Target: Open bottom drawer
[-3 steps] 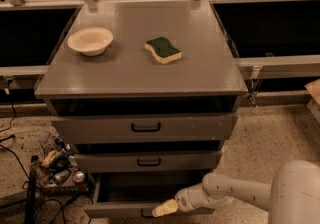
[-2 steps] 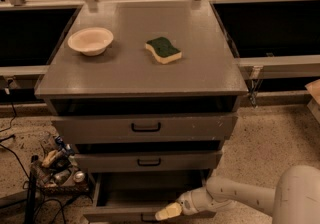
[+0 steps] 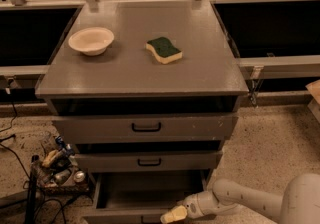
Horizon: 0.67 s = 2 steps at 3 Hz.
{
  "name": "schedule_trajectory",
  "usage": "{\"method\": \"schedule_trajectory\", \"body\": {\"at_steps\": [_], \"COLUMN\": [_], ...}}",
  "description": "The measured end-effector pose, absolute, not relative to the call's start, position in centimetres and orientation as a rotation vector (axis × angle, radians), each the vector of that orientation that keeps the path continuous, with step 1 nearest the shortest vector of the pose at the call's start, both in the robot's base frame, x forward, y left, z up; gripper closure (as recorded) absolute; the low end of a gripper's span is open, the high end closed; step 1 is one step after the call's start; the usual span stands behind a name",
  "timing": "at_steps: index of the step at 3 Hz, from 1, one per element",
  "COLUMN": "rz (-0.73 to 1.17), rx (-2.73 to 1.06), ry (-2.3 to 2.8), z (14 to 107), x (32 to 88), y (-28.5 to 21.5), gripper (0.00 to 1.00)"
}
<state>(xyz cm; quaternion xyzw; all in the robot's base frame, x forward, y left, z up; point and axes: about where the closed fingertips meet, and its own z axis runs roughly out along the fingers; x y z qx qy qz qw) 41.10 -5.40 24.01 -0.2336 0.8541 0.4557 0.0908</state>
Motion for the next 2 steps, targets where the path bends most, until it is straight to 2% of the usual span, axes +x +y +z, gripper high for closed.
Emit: {"method": "schedule_trajectory", "body": {"at_steps": [2], "rz": [1.383], "rx": [-0.690], "ry": [2.532], "z": [23.62], "x": [40.06], "y": [-6.54], "gripper": [0.00]}}
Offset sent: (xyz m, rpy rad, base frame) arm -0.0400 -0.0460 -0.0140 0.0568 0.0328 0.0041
